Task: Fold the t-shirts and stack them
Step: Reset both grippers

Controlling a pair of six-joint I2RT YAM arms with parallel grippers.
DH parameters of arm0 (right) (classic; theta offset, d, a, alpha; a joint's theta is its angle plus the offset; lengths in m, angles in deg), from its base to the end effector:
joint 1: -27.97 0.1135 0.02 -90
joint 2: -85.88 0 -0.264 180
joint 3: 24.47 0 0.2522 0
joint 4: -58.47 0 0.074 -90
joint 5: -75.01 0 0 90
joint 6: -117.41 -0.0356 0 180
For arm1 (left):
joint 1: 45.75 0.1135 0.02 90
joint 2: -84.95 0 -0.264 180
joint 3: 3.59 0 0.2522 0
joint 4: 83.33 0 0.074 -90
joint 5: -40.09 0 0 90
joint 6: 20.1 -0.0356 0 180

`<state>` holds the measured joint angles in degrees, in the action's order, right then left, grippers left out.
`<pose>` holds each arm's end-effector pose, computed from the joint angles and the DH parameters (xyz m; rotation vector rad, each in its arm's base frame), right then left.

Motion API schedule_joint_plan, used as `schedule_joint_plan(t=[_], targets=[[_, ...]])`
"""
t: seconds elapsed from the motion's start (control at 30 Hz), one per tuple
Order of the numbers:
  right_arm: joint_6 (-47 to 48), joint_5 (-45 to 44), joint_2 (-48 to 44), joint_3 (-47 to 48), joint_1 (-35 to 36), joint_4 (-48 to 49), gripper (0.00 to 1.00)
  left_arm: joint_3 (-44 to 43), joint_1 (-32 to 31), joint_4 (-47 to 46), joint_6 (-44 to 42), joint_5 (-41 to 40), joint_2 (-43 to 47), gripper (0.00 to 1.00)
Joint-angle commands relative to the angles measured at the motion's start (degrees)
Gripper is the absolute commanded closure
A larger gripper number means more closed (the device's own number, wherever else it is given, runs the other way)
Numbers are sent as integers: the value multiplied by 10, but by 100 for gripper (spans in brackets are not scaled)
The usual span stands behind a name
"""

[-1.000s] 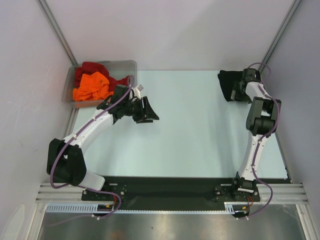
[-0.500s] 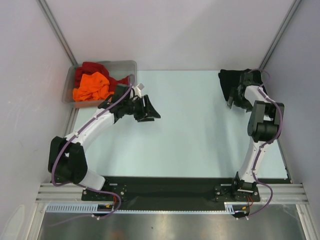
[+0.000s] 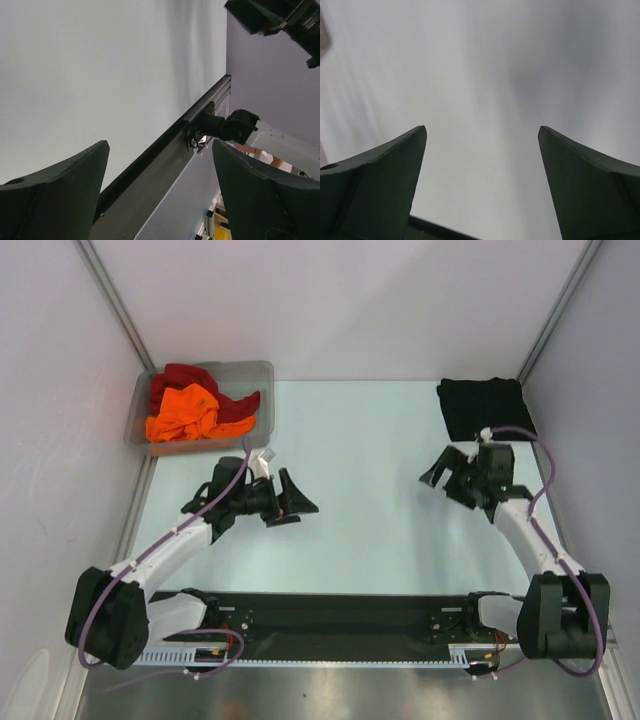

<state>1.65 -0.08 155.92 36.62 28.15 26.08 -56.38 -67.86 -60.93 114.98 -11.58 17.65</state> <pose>0.2604 0.0100 0.2508 0.3791 2.2892 0.5304 0.2175 -0.1122 0.2326 -0.0688 2.4105 -1.3446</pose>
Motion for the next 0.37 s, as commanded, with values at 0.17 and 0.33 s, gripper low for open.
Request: schedule_joint_plan(t=[0.17,0.33], targets=[[-130,27,-96,-162,39,-15,0,169,-4,-137,40,54,118,4],[-164,113,-200,-222,43,36,0,236,-14,-221,116,99,173,4]])
